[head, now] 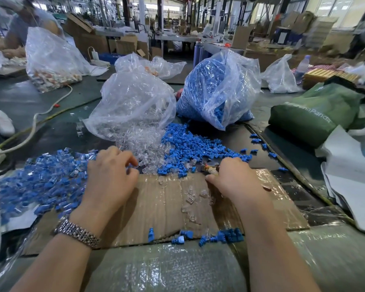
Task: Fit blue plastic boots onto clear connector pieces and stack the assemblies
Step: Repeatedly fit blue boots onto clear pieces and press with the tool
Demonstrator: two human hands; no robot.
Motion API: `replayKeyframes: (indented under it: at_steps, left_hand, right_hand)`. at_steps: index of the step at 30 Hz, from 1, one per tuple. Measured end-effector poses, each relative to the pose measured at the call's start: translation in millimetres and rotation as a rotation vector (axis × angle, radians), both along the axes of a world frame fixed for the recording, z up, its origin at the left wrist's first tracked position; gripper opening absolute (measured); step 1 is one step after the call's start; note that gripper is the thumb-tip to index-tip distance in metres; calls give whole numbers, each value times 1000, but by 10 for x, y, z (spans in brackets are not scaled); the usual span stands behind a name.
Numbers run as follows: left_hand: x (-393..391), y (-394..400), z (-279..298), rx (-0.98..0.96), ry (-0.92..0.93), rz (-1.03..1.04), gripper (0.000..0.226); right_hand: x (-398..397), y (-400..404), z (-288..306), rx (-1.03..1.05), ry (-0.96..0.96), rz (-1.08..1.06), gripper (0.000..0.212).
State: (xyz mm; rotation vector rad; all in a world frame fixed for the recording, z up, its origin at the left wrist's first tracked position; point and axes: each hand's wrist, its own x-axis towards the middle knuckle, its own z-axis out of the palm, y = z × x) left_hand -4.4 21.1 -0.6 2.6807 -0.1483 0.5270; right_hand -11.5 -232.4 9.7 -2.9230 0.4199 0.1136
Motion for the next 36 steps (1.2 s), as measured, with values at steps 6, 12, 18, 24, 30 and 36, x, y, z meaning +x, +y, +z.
replayKeyframes:
  at_steps: [6, 12, 18, 24, 30, 36]
  left_hand:
    - [6, -138, -55, -91, 66, -332, 18]
    - [6, -200, -113, -24, 129, -444, 18]
    - [15, -210, -117, -58, 166, -415, 11]
    - [31, -147, -61, -355, 259, -363, 14]
    - [6, -124, 19, -1045, 579, -338, 26]
    - [1, -133, 63, -1379, 681, -357, 29]
  right_hand:
    - [23, 204, 32, -10, -176, 128, 42]
    - [65, 460, 38, 24, -206, 399, 16]
    - [97, 466, -17, 47, -199, 390, 11]
    - [114, 430, -58, 135, -188, 357, 12]
    - [78, 382, -28, 393, -306, 316, 7]
    - [-6, 388, 84, 956, -342, 300, 4]
